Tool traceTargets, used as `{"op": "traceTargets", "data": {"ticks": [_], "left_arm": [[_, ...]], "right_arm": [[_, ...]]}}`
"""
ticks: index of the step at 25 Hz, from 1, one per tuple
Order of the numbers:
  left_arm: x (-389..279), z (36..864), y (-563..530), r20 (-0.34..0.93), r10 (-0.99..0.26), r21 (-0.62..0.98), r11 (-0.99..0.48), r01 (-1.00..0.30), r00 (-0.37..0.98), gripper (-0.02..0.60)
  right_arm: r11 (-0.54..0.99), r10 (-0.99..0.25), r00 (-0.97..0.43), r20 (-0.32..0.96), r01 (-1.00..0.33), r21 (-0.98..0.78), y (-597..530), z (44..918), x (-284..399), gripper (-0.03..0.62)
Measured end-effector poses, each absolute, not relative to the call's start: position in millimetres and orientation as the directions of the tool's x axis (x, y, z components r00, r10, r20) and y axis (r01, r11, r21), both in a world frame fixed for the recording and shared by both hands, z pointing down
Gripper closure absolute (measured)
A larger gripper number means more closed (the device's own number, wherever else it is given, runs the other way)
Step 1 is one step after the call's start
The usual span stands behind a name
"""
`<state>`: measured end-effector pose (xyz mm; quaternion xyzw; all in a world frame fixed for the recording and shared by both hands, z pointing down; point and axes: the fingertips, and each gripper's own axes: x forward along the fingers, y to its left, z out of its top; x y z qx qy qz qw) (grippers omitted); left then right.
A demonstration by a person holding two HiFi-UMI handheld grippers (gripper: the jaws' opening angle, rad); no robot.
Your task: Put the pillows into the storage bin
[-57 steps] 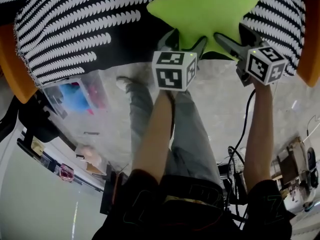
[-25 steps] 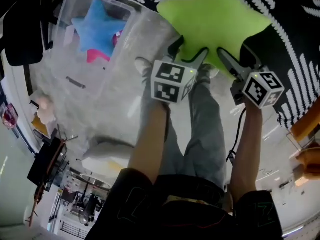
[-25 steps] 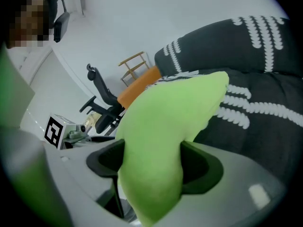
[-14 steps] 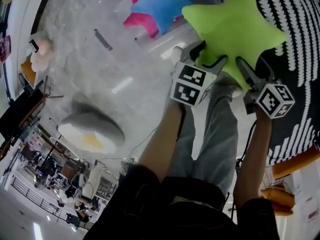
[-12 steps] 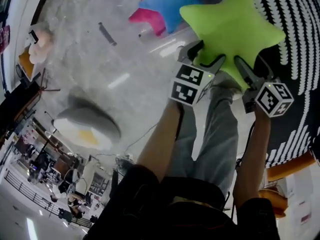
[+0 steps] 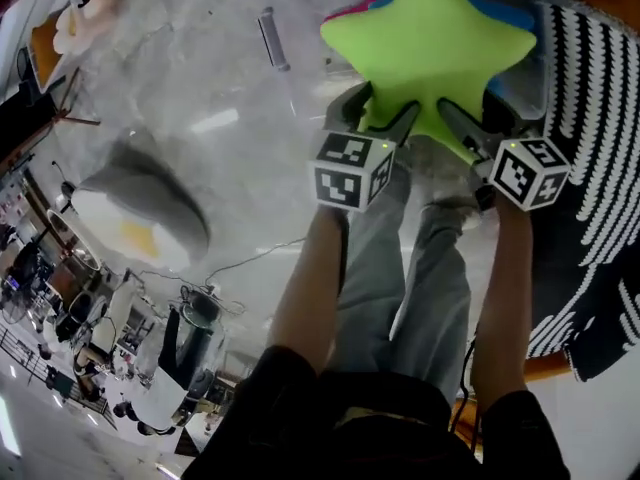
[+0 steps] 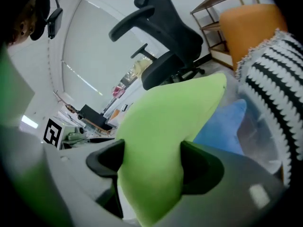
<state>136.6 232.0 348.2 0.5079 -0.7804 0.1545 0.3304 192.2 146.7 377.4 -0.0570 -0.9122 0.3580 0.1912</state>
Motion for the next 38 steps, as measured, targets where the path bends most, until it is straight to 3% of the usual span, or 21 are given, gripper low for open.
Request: {"op": "traceTargets", "data": {"ticks": [5,11,15,17,19,23,26,31,38], "left_arm": [[96.5,349.2,264.1,0.645,-0.679,0.132,0.553,-0.823,-0.352,0.264],[51.0,353.2,294.9,0.642,-0.609,0.027,0.625,-0.78,-0.466,0.273],[61.1,347.8,298.2,0.645,-0.623,0.047,0.611,-0.791,-0.443,0.28],[74.2,344.5,291.0,0.639,-0.634,0.05,0.599,-0.799,-0.435,0.327],[89.9,344.0,280.1,0.628,-0.652,0.062,0.586,-0.808,-0.425,0.424],[118.9,340.8,252.1,0.618,-0.7,0.07,0.503,-0.861,-0.359,0.566],[123.3,324.1,216.5,0.617,-0.729,0.06,0.418,-0.906,-0.296,0.571],[188.6,302.8,147.2,0.628,-0.767,0.019,0.188,-0.982,-0.135,0.571],[374.5,267.3,88.2,0.595,-0.798,0.05,-0.079,-0.996,0.093,0.571]], "right_arm": [[0.779,0.337,-0.879,0.338,0.059,-0.625,168.9,372.4,140.2,0.22],[0.815,0.301,-0.894,0.333,0.06,-0.577,195.7,379.0,87.3,0.207],[0.793,0.326,-0.88,0.345,0.056,-0.606,216.8,380.9,96.8,0.207],[0.781,0.326,-0.881,0.342,0.047,-0.623,214.5,381.7,121.6,0.207],[0.77,0.294,-0.897,0.33,0.017,-0.638,205.4,384.3,152.8,0.213],[0.724,0.151,-0.952,0.266,-0.076,-0.685,180.9,377.9,200.8,0.249],[0.711,0.004,-0.97,0.242,-0.167,-0.683,143.0,360.7,211.0,0.461],[0.608,-0.285,-0.935,0.209,-0.345,-0.715,92.3,342.7,296.7,0.578],[0.395,-0.597,-0.783,0.175,-0.477,-0.785,64.5,323.1,503.5,0.591]]}}
